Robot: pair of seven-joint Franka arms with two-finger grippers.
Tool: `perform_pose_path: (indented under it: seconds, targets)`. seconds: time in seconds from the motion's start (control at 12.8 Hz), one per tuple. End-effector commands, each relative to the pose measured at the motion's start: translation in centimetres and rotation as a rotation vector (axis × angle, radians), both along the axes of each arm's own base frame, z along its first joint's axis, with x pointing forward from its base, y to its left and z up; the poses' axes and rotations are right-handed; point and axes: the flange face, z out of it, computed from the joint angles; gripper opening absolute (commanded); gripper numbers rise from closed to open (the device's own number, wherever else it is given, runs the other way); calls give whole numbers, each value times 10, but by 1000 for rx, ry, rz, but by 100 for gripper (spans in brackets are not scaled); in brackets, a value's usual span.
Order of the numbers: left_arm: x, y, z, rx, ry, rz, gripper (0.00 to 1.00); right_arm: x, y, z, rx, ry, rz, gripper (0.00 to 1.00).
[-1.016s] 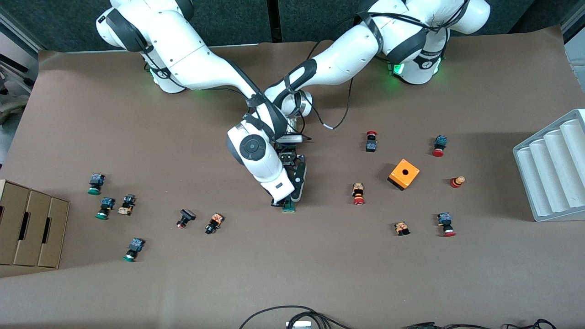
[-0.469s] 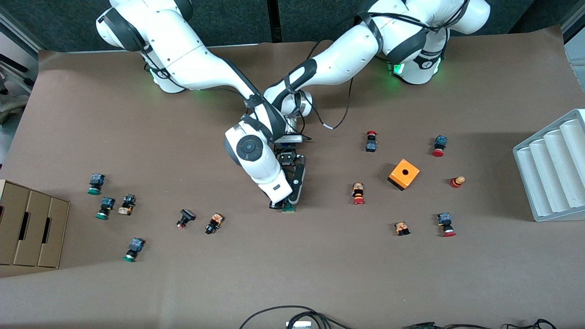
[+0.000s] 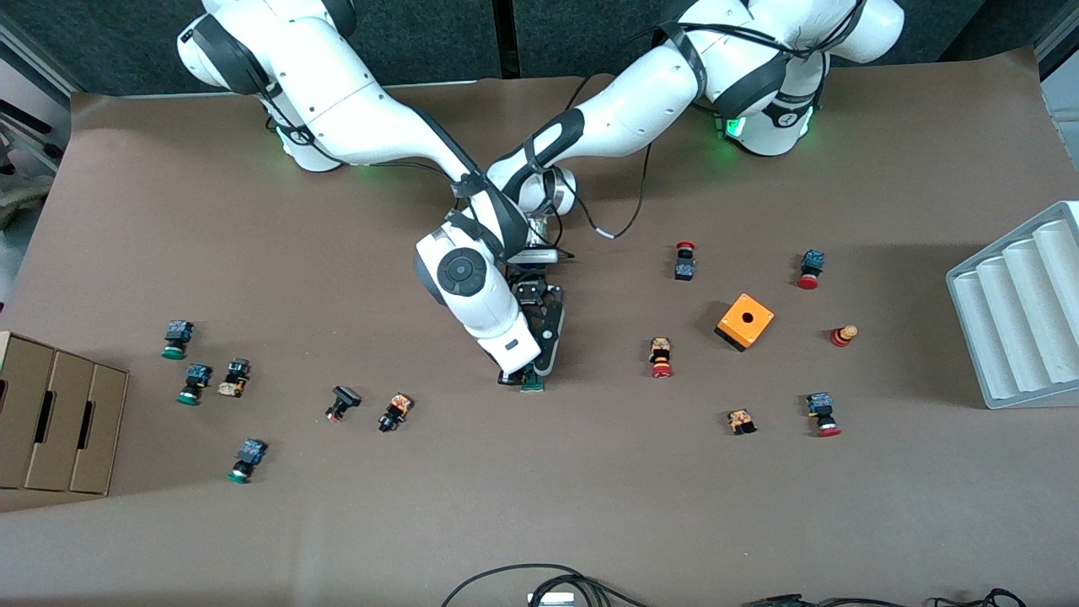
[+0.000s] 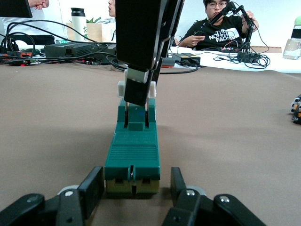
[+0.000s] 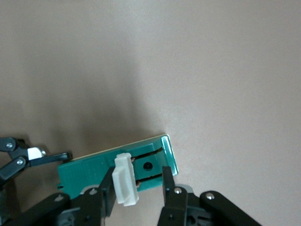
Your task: Close load switch with both arms
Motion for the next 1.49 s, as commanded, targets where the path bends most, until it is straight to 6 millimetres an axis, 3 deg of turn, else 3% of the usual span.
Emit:
perform_pose_path:
  seconds: [0.0, 1.41]
  targets:
    - [0, -3, -12, -14, -14, 3, 65, 3, 2, 5, 14, -26, -1, 41]
    - [0, -3, -11, -14, -13, 2, 65, 12, 4, 4, 46, -67, -18, 37]
